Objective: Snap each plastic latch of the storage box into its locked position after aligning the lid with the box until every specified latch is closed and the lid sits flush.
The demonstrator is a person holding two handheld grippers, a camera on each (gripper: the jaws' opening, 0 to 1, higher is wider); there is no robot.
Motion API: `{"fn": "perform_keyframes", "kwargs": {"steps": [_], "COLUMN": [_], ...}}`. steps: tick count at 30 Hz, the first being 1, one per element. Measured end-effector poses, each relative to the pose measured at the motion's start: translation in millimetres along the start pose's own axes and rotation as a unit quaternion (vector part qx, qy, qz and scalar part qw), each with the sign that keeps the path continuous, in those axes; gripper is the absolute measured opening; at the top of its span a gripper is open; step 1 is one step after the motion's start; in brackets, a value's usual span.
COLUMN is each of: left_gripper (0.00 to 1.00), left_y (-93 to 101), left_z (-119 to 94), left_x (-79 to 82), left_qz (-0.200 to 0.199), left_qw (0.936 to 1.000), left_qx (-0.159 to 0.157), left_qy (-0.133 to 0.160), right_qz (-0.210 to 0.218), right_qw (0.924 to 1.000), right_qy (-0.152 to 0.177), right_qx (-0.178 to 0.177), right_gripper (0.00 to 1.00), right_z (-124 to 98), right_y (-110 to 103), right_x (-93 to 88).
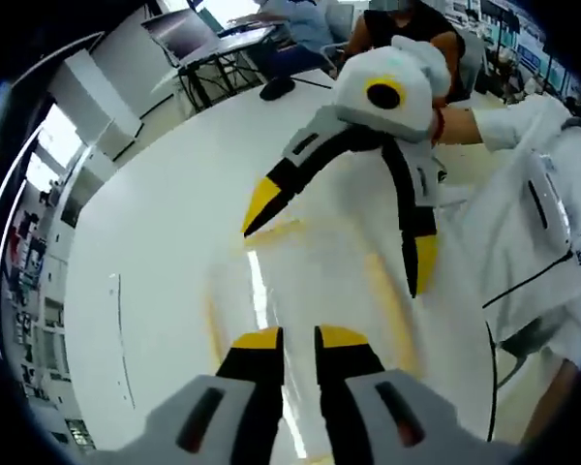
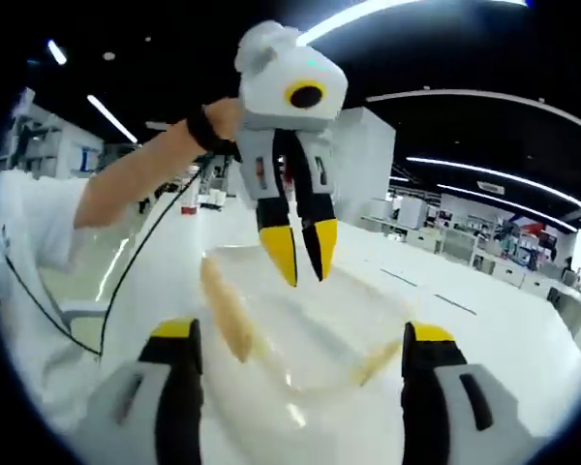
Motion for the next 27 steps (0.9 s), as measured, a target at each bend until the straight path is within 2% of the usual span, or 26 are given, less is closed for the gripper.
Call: {"fn": "perform_keyframes", "kwargs": {"steps": [2, 3, 4, 5, 8, 11, 16, 20, 24, 25, 26, 27], "left_gripper": [0.09, 0.08, 0.05, 0.04, 0.01, 0.0, 0.0, 0.0, 0.0, 0.0, 0.0, 0.0], "left_y": [-2.2, -3.2, -3.2, -3.0, -0.9, -0.8, 0.3, 4.8, 6.6, 7.7, 8.7, 9.7], "left_z": [-7.4, -9.3, -12.6, -14.9, -19.9, -24.6, -31.0, -32.4, -33.2, -32.7, -32.7, -32.6], "left_x": [-14.9, -18.8, -25.8, -30.9, -39.7, -50.1, -65.9, -72.3, -77.5, -78.8, -79.5, -80.2], "left_qz": [-0.013, -0.017, -0.027, -0.03, -0.035, -0.039, -0.058, -0.061, -0.06, -0.063, -0.063, -0.063], "left_qw": [0.9999, 0.9997, 0.9995, 0.9994, 0.9989, 0.9983, 0.9956, 0.994, 0.9921, 0.9909, 0.9905, 0.99], "left_qx": [0.008, 0.013, 0.013, 0.016, 0.023, 0.035, 0.048, 0.058, 0.067, 0.07, 0.071, 0.074], "left_qy": [0.006, 0.01, 0.009, 0.01, 0.019, 0.026, 0.056, 0.069, 0.087, 0.096, 0.099, 0.102], "right_qz": [-0.04, -0.056, -0.093, -0.117, -0.145, -0.155, -0.188, -0.201, -0.203, -0.211, -0.218, -0.218], "right_qw": [0.9978, 0.996, 0.9902, 0.9848, 0.9719, 0.965, 0.9395, 0.9257, 0.915, 0.9052, 0.9015, 0.9019], "right_qy": [-0.049, -0.065, -0.1, -0.121, -0.169, -0.182, -0.241, -0.273, -0.292, -0.312, -0.321, -0.322], "right_qx": [0.022, 0.021, 0.033, 0.045, 0.077, 0.107, 0.154, 0.168, 0.19, 0.196, 0.191, 0.189], "right_gripper": [0.81, 0.8, 0.79, 0.77, 0.73, 0.68, 0.64, 0.64, 0.61, 0.61, 0.62, 0.62], "right_z": [-1.7, -1.2, 1.1, 3.2, 11.5, 18.7, 31.7, 44.7, 53.6, 58.3, 61.9, 66.3], "right_y": [-1.7, -1.4, -3.0, -3.9, -7.5, -8.6, -7.4, 0.1, 1.9, 2.9, 4.5, 4.4], "right_x": [12.4, 15.4, 20.0, 22.9, 30.6, 39.2, 53.0, 64.0, 74.1, 76.4, 77.5, 78.0]}}
Point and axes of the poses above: the point that each gripper's makers call its tool centre point, and the gripper's own axes: z roughly forward along the fingers, y roughly to its right, x roughly out of its top, the point moved 10 cm from there along -z, roughly backward along the fingers, and after that the axes turned 1 degree about y, right-handed, at the moved point
